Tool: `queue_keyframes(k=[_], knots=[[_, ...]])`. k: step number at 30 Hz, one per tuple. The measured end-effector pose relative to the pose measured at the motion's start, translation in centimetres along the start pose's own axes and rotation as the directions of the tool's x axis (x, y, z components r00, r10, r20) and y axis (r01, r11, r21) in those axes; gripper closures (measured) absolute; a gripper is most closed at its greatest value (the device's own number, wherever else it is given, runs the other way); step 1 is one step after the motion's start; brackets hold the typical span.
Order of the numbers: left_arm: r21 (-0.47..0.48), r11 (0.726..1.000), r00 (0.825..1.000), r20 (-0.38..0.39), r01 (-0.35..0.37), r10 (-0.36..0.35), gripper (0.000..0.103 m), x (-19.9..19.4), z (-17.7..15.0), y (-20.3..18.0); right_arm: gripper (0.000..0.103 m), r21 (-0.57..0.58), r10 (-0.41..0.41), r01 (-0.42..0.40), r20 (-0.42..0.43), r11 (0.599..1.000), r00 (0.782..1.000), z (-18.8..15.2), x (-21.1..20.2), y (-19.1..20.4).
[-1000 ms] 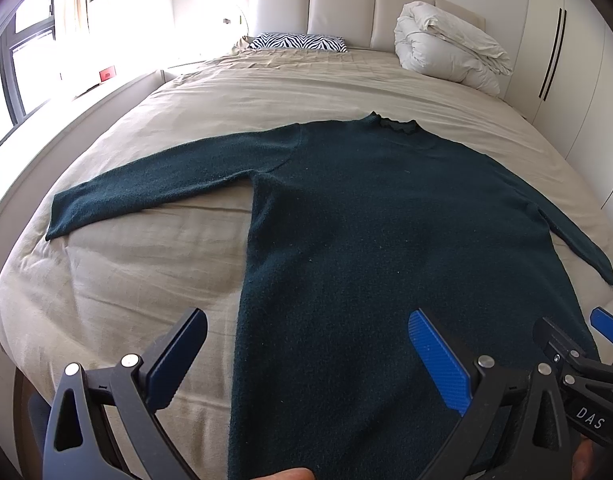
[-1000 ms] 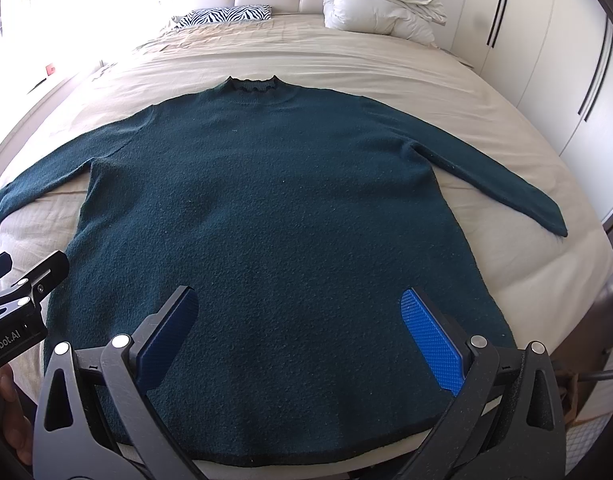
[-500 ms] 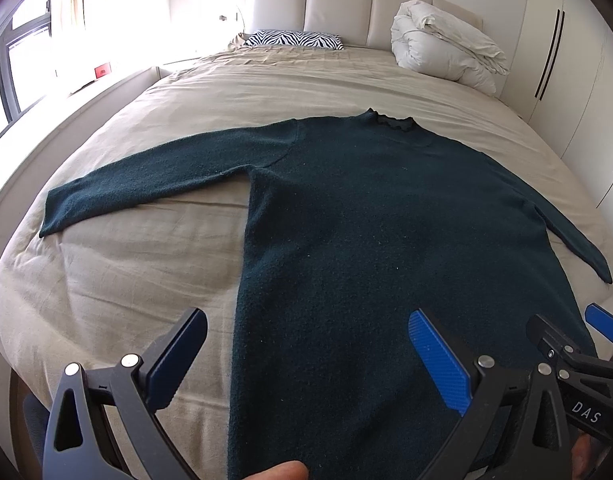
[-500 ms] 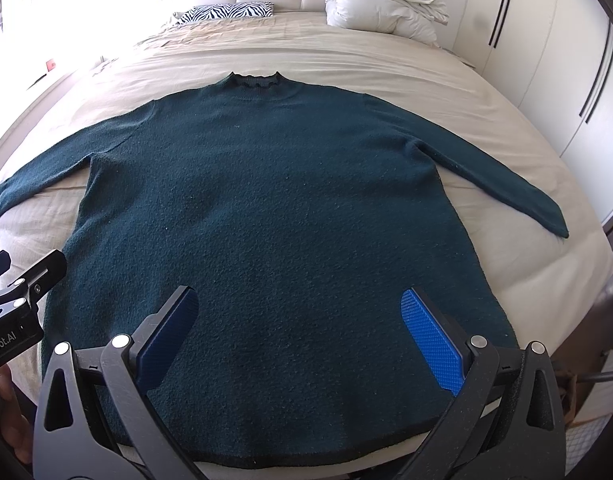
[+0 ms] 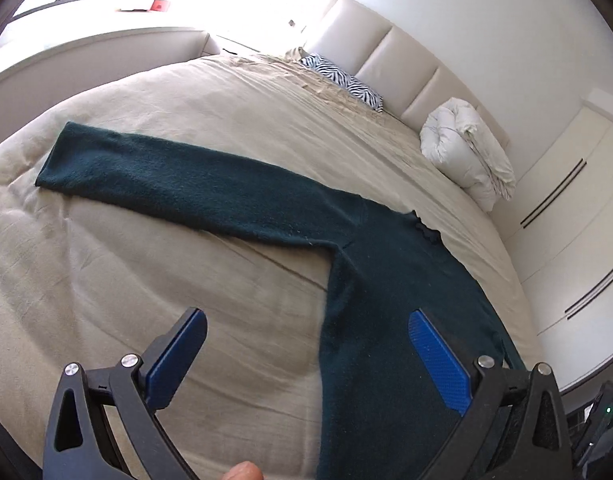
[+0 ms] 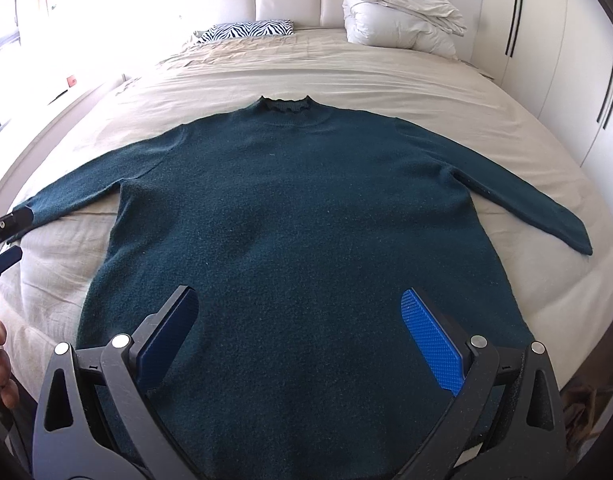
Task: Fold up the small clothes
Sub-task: 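Grasp the sleeve cuff nearest the left tool with the left tool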
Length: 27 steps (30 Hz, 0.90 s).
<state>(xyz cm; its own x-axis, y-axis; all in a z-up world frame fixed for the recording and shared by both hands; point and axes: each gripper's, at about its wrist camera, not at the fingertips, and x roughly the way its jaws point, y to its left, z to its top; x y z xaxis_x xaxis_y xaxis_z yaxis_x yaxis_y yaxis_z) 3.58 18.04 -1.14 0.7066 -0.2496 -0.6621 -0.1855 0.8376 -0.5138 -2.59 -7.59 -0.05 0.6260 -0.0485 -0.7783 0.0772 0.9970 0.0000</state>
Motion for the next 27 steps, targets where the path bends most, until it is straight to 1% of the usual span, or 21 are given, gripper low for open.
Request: queue_keyframes(k=[1,2,3,4,5,6,8,10,12,13,14,15,16,18,19,21,23,24,25,26,27], knots=[[-0.038,0.999,0.999,-0.051,-0.005,0.003,0.0,0.4,0.7,1.5,0.0,-0.008,0.008,-0.008,0.007,1.0,1.0,0.2,0.0,0.5],[-0.093,0.996,0.997,-0.074,0.009,-0.016,0.0,0.7,1.4,3.1,0.0,-0.017,0.016,-0.015,0.014,1.0,1.0,0.4,0.0,1.0],[-0.172,0.984,0.998,-0.048,0.038,-0.047,0.0,0.4,2.0,5.2,0.0,-0.026,0.021,-0.02,0.018,0.999,1.0,0.6,0.1,1.6],[-0.244,0.967,0.997,0.008,0.073,-0.073,0.0,-0.1,2.6,7.0,0.0,-0.037,0.026,-0.025,0.021,0.999,0.999,0.8,0.2,2.1],[-0.309,0.945,0.994,0.07,0.107,-0.09,0.0,-0.8,3.1,9.2,0.0,-0.046,0.03,-0.029,0.023,0.999,0.999,0.9,0.3,2.5],[-0.368,0.922,0.99,0.108,0.12,-0.086,0.0,-1.2,3.6,11.1,0.0,-0.054,0.036,-0.034,0.024,0.998,0.999,1.0,0.4,3.0],[-0.477,0.867,0.986,0.141,0.144,-0.086,0.0,-0.9,4.6,14.6,0.0,-0.062,0.045,-0.043,0.024,0.997,0.999,1.2,0.8,3.7],[-0.568,0.802,0.978,0.188,0.183,-0.09,0.0,-0.3,5.0,17.8,0.0,-0.06,0.057,-0.057,0.01,0.997,0.998,1.5,1.5,4.3],[-0.629,0.751,0.971,0.23,0.199,-0.065,0.002,0.2,5.2,20.1,0.0,-0.05,0.072,-0.072,-0.006,0.996,0.997,1.6,2.2,4.6],[-0.651,0.729,0.967,0.248,0.211,-0.058,0.006,0.5,5.3,21.1,0.0,-0.044,0.078,-0.079,-0.013,0.996,0.997,1.7,2.6,4.9],[-0.667,0.711,0.963,0.264,0.221,-0.052,0.011,0.7,5.4,21.7,0.0,-0.042,0.081,-0.082,-0.019,0.996,0.996,1.7,2.9,5.1],[-0.677,0.698,0.958,0.283,0.235,-0.048,0.011,0.8,5.5,22.1,0.0,-0.042,0.082,-0.083,-0.026,0.996,0.996,1.7,3.3,5.3],[-0.68,0.687,0.95,0.308,0.254,-0.045,0.012,1.0,5.8,22.4,0.0,-0.044,0.084,-0.085,-0.032,0.995,0.996,1.7,3.7,5.5],[-0.68,0.68,0.939,0.342,0.273,-0.036,0.014,1.5,6.5,22.8,0.0,-0.043,0.087,-0.089,-0.042,0.995,0.995,1.6,4.4,5.8],[-0.687,0.674,0.939,0.342,0.269,-0.027,0.017,1.9,6.9,23.0,0.0,-0.04,0.089,-0.091,-0.048,0.995,0.995,1.7,4.8,5.9],[-0.717,0.642,0.94,0.342,0.27,-0.014,0.027,3.0,7.2,23.6,0.0,-0.031,0.097,-0.099,-0.059,0.995,0.994,1.6,5.4,5.9],[-0.734,0.627,0.942,0.335,0.261,-0.001,0.048,3.6,7.3,24.3,0.0,-0.021,0.101,-0.103,-0.064,0.994,0.993,1.6,5.8,5.7],[-0.738,0.628,0.946,0.325,0.246,0.011,0.054,3.9,7.4,24.6,0.0,-0.017,0.103,-0.104,-0.063,0.994,0.993,1.6,5.9,5.5],[-0.741,0.63,0.949,0.315,0.232,0.021,0.065,4.1,7.6,24.6,0.0,-0.01,0.102,-0.103,-0.062,0.995,0.993,1.6,6.1,5.3],[-0.742,0.632,0.951,0.309,0.223,0.028,0.072,4.2,7.7,25.0,0.0,-0.005,0.098,-0.099,-0.06,0.995,0.993,1.7,6.3,5.0],[-0.744,0.633,0.951,0.306,0.215,0.036,0.074,4.4,7.7,24.9,0.0,0.005,0.1,-0.1,-0.061,0.995,0.993,1.7,6.4,4.7]])
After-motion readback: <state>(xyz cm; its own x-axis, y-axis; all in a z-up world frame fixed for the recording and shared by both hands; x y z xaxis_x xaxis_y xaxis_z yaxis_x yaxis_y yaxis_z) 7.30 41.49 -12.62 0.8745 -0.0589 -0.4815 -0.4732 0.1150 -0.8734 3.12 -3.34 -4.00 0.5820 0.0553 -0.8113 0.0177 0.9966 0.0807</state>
